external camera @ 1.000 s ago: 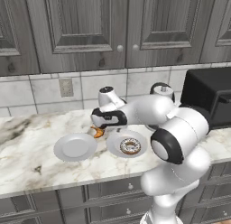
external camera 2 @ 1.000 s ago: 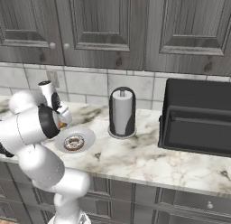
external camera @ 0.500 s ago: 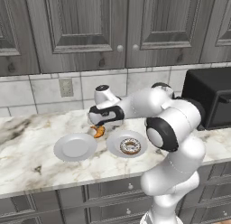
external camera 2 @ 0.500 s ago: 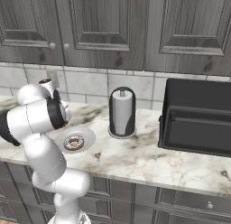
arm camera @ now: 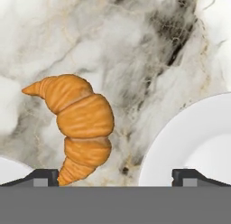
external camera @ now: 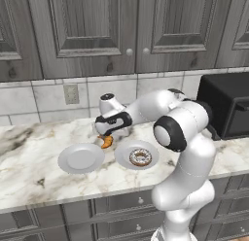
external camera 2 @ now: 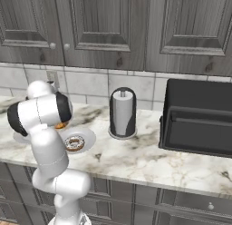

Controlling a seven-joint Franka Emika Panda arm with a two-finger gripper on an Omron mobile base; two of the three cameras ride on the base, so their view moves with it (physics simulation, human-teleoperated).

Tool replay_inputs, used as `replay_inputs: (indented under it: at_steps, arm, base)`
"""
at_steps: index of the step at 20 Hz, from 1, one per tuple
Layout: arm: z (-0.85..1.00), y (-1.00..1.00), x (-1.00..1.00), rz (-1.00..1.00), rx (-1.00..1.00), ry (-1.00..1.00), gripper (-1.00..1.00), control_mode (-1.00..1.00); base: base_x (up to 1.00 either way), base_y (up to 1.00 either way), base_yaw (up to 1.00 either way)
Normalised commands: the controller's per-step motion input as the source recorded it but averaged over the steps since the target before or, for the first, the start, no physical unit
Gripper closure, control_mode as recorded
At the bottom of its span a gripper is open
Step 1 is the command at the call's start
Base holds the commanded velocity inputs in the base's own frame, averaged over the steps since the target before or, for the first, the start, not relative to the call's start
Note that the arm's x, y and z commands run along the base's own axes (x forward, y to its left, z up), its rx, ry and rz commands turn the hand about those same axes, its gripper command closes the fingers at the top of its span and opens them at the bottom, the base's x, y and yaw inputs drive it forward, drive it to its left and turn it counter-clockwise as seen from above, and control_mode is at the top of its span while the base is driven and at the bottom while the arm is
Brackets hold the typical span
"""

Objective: Place the pastries on the plates.

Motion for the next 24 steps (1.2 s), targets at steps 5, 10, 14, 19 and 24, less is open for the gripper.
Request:
replay_inputs:
  at_steps: [5, 10, 14, 19, 24]
  arm:
    - [-0.11, 0.13, 0.12, 0.0, 0.0, 0.0, -1.0, -1.0]
    - [-0.03, 0.0, 0.2, 0.0, 0.0, 0.0, -1.0, -1.0]
    - [-0.11, 0.0, 0.15, 0.0, 0.0, 0.0, -1.0, -1.0]
    - [-0.24, 0.0, 0.04, 0.0, 0.0, 0.03, -1.0, -1.0]
    - [-0.19, 0.0, 0.02, 0.0, 0.0, 0.03, -1.0, -1.0]
  base:
    - [0.0, 0.0, 0.0]
    - [0.0, 0.0, 0.0]
    - [0.0, 0.0, 0.0]
    - [0.0, 0.0, 0.0]
    - [0.0, 0.0, 0.0]
